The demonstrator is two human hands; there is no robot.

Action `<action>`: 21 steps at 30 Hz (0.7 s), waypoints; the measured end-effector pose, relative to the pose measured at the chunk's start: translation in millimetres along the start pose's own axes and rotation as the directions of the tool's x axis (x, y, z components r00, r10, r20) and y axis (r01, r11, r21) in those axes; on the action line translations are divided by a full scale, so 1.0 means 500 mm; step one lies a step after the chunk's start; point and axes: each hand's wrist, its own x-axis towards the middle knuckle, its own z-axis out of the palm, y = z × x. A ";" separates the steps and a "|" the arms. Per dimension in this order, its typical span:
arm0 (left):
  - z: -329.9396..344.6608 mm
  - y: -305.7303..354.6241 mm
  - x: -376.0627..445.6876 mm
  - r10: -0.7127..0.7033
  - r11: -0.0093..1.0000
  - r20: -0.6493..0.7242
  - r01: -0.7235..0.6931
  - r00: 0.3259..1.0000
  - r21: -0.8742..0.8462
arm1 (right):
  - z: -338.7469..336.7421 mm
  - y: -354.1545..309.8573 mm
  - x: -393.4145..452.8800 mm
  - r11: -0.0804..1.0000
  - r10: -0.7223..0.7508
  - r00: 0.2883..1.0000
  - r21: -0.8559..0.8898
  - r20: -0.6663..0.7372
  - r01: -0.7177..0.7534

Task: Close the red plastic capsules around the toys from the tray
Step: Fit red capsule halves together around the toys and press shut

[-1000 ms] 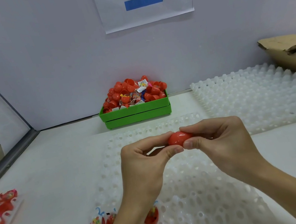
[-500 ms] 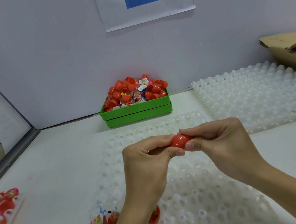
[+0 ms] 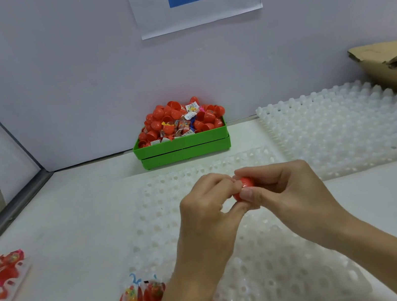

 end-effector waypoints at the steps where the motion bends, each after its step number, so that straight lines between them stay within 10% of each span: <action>1: 0.001 0.001 0.001 0.000 1.000 0.008 0.000 1.000 -0.015 | -0.002 0.000 0.001 1.000 0.012 1.000 0.029 -0.006 -0.012; 4: -0.008 0.005 0.012 -0.169 0.947 0.063 0.180 0.984 -0.265 | -0.007 0.000 0.005 0.988 0.025 1.000 0.152 0.009 -0.026; 9: -0.015 -0.002 0.012 -0.434 0.570 0.410 0.597 0.802 -0.564 | 0.000 -0.002 0.003 0.951 0.001 0.996 0.307 0.090 -0.029; 21: -0.004 0.001 0.007 -0.445 0.309 0.465 0.618 0.766 -0.723 | -0.012 -0.014 0.001 0.986 -0.108 0.983 0.143 0.146 0.087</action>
